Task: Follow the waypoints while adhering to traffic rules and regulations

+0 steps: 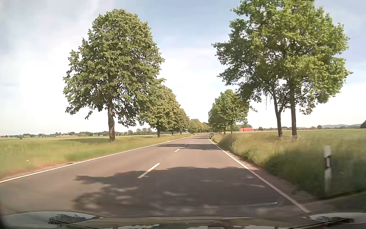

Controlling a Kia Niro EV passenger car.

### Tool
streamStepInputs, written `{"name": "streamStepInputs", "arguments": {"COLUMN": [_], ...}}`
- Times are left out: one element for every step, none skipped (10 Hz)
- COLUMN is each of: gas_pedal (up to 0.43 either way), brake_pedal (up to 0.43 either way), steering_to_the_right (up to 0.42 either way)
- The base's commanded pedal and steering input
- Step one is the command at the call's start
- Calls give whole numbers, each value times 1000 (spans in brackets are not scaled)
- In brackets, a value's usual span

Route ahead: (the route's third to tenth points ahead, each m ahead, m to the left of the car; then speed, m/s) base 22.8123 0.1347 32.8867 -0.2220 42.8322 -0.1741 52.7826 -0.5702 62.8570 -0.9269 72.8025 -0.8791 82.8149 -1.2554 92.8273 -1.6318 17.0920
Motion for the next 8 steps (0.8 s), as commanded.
{"name": "streamStepInputs", "arguments": {"gas_pedal": [150,150,150,150,150,150,150,150], "brake_pedal": [0,0,0,0,0,0,0,0], "steering_to_the_right": [1,1,1,1,1,1,1,1]}}
